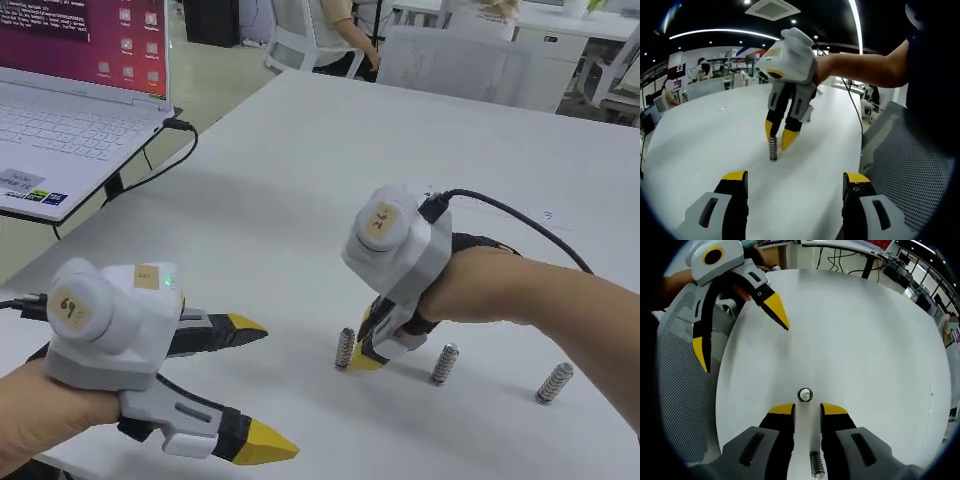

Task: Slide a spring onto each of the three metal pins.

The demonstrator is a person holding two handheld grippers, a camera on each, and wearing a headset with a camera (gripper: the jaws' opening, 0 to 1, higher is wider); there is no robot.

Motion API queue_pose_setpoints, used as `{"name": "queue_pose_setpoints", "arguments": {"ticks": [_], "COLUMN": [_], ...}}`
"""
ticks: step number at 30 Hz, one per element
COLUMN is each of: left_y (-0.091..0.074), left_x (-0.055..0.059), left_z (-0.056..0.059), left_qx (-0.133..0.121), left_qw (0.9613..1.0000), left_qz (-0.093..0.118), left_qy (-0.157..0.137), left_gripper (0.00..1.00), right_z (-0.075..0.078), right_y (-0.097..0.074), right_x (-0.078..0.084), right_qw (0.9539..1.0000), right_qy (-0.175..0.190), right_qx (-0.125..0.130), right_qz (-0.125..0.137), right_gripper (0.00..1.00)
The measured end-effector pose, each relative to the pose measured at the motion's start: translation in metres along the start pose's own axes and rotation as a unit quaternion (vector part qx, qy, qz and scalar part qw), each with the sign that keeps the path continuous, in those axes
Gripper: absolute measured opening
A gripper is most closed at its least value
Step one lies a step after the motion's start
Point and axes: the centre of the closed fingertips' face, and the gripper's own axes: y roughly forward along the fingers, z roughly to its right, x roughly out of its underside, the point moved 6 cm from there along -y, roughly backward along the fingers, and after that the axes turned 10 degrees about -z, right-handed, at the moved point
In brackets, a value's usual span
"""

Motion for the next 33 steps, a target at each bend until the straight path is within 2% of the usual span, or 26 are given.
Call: {"name": "queue_pose_setpoints", "arguments": {"ticks": [16,28,33], "left_y": [0.006,0.006,0.007], "left_x": [-0.004,-0.003,-0.002], "left_z": [0.0,-0.001,0.001], "left_qx": [0.005,0.004,0.007], "left_qw": [1.0,0.9999,0.9999], "left_qz": [0.004,0.008,0.006], "left_qy": [0.0,-0.005,-0.006], "left_gripper": [0.74,0.74,0.74], "right_z": [-0.013,-0.028,-0.032], "right_y": [-0.015,-0.031,-0.035], "right_x": [0.016,0.024,0.031], "right_qw": [0.9986,0.9951,0.9938], "right_qy": [0.033,0.051,0.059], "right_qx": [0.005,0.009,0.017], "right_qz": [0.042,0.084,0.093], "right_gripper": [0.19,0.2,0.21]}}
